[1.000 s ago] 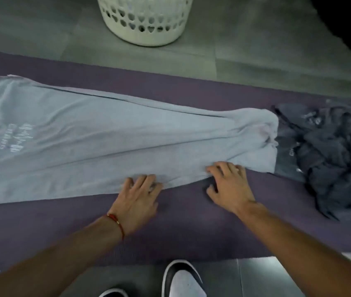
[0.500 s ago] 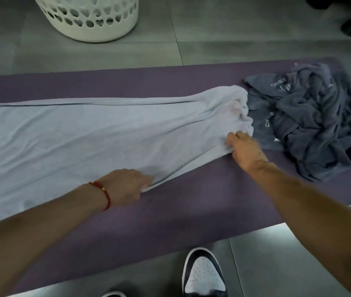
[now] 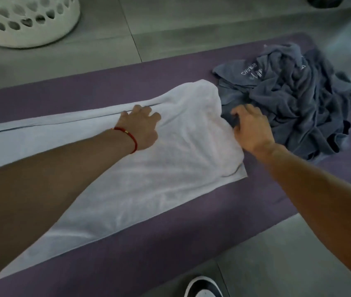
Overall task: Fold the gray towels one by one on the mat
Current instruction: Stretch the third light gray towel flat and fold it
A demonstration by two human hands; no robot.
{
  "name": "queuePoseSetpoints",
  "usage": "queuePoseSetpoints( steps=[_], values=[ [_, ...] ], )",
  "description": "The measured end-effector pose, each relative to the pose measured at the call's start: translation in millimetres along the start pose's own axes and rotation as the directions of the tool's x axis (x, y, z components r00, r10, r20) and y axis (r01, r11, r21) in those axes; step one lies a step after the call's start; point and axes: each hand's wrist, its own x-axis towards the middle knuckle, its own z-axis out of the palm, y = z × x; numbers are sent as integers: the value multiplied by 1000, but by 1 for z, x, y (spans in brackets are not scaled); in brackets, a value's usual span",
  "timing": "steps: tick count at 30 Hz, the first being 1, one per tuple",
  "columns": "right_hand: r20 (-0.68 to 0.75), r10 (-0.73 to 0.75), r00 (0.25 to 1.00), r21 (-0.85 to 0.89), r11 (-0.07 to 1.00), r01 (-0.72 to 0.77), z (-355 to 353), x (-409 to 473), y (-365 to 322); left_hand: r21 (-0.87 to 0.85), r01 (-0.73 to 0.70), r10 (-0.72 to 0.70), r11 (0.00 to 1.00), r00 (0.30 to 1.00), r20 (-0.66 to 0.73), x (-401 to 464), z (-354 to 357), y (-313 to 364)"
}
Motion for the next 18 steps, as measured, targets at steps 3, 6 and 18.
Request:
queuePoseSetpoints(
  steps=[3,6,18],
  values=[
    [250,67,966,-344,939,23,5,39,16,-26,30,-30,999,1000,-1,32,0,6],
    [349,71,934,-383,921,73,8,56,33,27,3,-2,1000,998,-60,56,9,25],
    [225,159,961,-686,727,40,-26,54,146,126,-58,67,990,995,-70,113,30,78]
  ],
)
